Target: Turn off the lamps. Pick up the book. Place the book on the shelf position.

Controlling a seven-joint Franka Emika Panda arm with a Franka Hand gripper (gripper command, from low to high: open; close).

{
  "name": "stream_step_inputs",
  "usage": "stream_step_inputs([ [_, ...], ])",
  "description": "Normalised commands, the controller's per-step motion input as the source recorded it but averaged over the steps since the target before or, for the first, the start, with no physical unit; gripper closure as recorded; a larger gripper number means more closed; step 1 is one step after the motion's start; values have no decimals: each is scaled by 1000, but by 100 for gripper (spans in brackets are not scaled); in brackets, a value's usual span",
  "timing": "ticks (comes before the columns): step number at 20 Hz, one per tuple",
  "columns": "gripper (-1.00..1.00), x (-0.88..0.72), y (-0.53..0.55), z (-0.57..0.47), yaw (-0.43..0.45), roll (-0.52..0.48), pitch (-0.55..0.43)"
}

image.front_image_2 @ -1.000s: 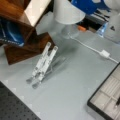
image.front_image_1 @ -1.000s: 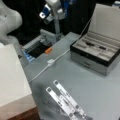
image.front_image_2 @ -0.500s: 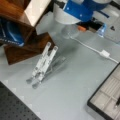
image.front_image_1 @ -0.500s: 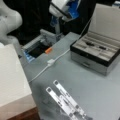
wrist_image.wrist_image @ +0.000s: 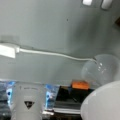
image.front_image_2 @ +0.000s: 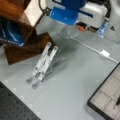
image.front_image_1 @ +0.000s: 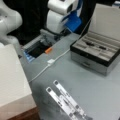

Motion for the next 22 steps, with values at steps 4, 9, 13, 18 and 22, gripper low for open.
stream_step_inputs([
  [4,-100,-450,55,-441,5,365,-490],
  [9,-100,-384,70,-345,-19,259,-427],
  [13,-100,-320,51,-284,-62,187,-311],
  [18,-100,-239,41,-199,-86,107,-215],
  [22,-100,-109,62,-89,-119,70,-137],
])
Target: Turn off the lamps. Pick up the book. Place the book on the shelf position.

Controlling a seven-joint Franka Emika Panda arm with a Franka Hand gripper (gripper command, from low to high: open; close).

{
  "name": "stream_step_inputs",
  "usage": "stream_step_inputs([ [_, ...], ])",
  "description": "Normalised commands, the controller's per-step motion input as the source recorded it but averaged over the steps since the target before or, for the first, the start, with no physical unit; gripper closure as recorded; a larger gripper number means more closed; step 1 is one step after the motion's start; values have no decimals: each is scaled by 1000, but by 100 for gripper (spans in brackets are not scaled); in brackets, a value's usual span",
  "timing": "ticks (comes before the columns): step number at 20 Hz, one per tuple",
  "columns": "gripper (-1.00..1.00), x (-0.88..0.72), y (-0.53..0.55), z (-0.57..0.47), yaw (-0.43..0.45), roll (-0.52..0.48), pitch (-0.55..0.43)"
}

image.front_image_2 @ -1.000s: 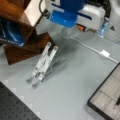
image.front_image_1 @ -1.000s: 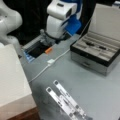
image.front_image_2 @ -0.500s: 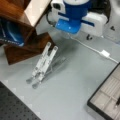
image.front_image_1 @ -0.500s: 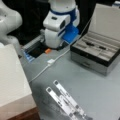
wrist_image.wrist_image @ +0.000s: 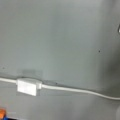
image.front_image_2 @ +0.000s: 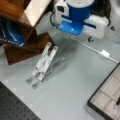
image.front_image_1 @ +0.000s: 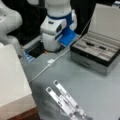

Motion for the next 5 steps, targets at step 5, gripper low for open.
stream_step_inputs([
  [5,-100,-42,83,69,-86,-12,22],
])
